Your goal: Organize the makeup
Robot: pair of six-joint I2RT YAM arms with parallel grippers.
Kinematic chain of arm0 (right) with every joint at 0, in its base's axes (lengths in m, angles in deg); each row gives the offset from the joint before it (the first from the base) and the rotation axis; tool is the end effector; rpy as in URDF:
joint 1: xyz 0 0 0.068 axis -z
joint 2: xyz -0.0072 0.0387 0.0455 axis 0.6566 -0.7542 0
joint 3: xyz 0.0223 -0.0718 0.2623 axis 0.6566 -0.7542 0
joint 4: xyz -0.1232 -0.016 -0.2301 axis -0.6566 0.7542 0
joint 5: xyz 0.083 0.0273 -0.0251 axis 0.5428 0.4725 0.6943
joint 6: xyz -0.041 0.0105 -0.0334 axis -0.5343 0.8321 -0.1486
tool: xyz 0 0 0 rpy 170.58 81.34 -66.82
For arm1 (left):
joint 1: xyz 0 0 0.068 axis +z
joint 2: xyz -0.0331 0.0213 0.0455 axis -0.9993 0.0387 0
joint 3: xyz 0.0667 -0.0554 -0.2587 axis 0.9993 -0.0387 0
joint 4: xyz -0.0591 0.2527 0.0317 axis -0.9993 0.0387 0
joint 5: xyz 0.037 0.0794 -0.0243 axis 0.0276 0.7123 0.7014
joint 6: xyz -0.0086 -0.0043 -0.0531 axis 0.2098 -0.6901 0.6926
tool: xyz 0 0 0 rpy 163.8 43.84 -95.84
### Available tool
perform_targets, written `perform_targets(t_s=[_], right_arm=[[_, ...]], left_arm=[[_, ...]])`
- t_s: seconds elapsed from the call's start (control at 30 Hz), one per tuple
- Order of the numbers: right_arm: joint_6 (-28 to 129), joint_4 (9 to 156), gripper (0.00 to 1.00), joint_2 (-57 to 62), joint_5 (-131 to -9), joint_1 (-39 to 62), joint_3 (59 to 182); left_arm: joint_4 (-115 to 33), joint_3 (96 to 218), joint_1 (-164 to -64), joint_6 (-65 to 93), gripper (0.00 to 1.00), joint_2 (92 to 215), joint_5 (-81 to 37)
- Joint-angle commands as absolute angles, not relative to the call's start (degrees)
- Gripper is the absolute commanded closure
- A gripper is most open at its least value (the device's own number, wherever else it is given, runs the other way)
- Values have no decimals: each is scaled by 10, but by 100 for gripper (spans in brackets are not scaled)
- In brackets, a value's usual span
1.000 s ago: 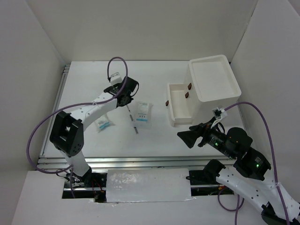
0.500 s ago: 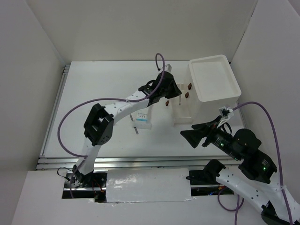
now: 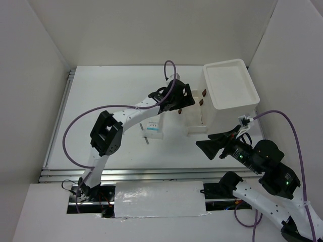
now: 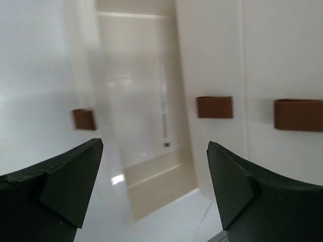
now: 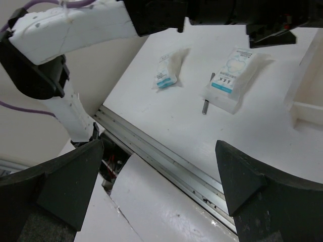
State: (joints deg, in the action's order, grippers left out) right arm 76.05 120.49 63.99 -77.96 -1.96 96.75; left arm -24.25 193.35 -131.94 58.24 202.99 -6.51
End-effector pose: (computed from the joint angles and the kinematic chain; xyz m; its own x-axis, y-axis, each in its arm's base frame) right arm 0.0391 0.0366 0.3734 -0.4254 0.3295 -0.8429 -0.5401 0.6549 0.5285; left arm 0.3729 -0.3559 0.2643 -0.7148 -0.4464 -0.5383 0.0441 0.7395 -0.6717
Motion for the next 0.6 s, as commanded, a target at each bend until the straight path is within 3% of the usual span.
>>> perform_targets(t_s=[0.0, 0.2, 0.3, 0.57], right_arm=[[761, 1187, 0, 639, -784, -24, 971], [763, 1175, 0, 643, -785, -24, 956], [766, 1168, 0, 637, -784, -24, 948], [781, 1150, 0, 640, -765, -24, 924]], left_arm=[[-190, 1905, -1316, 569, 2, 1911, 55], [-11, 1760, -1305, 638, 0, 1782, 231], [-18, 1654, -1289, 662, 4, 1727, 229], [-111, 1439, -1292, 668, 35, 1660, 142]])
